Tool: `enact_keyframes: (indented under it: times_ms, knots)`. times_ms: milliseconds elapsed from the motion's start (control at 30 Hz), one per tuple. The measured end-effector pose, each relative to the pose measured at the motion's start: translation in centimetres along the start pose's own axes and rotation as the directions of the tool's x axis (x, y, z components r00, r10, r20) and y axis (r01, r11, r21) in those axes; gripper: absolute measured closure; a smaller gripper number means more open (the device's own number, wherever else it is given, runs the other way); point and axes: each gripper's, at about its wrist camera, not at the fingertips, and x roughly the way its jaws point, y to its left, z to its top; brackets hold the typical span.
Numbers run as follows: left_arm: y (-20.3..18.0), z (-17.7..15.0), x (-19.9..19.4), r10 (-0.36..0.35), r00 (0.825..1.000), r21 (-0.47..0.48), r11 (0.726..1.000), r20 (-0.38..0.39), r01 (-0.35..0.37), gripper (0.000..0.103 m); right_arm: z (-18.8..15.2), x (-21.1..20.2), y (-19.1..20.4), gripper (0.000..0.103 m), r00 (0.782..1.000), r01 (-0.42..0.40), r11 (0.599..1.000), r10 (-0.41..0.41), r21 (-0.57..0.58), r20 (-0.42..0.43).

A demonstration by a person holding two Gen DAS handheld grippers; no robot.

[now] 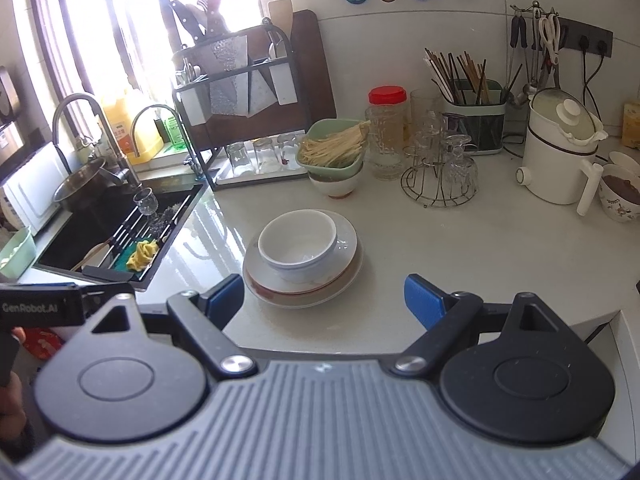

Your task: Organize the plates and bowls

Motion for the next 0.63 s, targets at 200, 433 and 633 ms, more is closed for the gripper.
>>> enact_keyframes:
  times_ms: [200,433,633]
  knots:
    - [-0.11,0.0,0.01,-0.007,1.0,0.005,1.0,0.001,0.007,0.003,0.01,-0.05,0.38,0.014,1.0,0.007,1.0,-0.007,-0.007,0.002]
    - [-0.35,0.1,0.21,-0.019,1.0,0.01,1.0,0.003,0.019,0.003,0.24,-0.12,0.29,0.014,1.0,0.015,1.0,-0.015,-0.013,0.005]
    - [-0.81,0.42,0.09,-0.025,1.0,0.039,0.999,0.009,0.025,0.003,0.18,-0.31,-0.05,0.014,1.0,0.025,1.0,-0.025,0.005,0.01]
